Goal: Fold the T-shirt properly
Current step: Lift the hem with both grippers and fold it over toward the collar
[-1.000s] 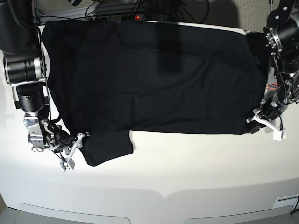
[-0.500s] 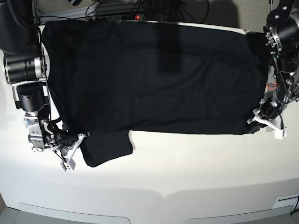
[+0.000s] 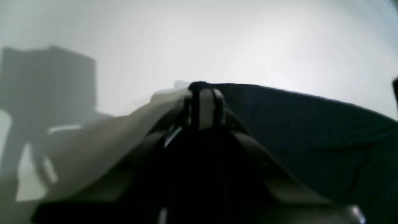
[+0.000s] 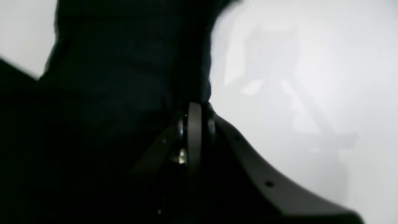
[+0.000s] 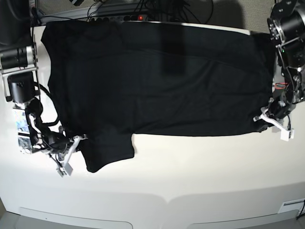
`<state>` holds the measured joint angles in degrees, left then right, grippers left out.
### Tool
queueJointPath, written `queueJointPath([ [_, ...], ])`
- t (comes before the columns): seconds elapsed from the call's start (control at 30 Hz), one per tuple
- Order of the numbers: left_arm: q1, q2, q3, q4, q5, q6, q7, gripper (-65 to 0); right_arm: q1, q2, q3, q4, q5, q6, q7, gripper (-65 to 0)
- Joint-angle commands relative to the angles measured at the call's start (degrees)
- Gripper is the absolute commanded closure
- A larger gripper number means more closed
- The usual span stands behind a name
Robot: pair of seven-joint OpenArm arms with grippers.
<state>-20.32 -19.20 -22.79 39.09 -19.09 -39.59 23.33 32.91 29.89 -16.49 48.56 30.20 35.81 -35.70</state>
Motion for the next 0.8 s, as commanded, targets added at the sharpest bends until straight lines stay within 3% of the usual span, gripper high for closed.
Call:
queueJointPath([
  [0.0, -0.7, -1.0, 0.0, 2.6, -1.5, -0.4, -0.1, 0.0, 0.1, 1.6, 0.4, 4.5, 1.8, 0.1, -0.4, 0.0],
  [0.2, 6.1, -1.2, 0.0, 14.1, -8.5, -0.4, 3.3, 0.0, -10.8, 4.1, 4.9, 24.9, -0.1, -4.3, -5.2, 0.0],
  [0.5, 19.8, -4.7, -0.1, 30.1, -19.4, -0.4, 4.1, 0.0, -30.7, 2.0, 25.2, 45.9, 3.6, -4.3, -5.8, 0.0],
  [0.77, 29.5, -8.2, -0.1, 39.5, -25.6, -0.4, 3.9, 0.0, -43.5, 2.0, 36.9, 55.0, 8.5, -4.0, -6.4, 0.0],
])
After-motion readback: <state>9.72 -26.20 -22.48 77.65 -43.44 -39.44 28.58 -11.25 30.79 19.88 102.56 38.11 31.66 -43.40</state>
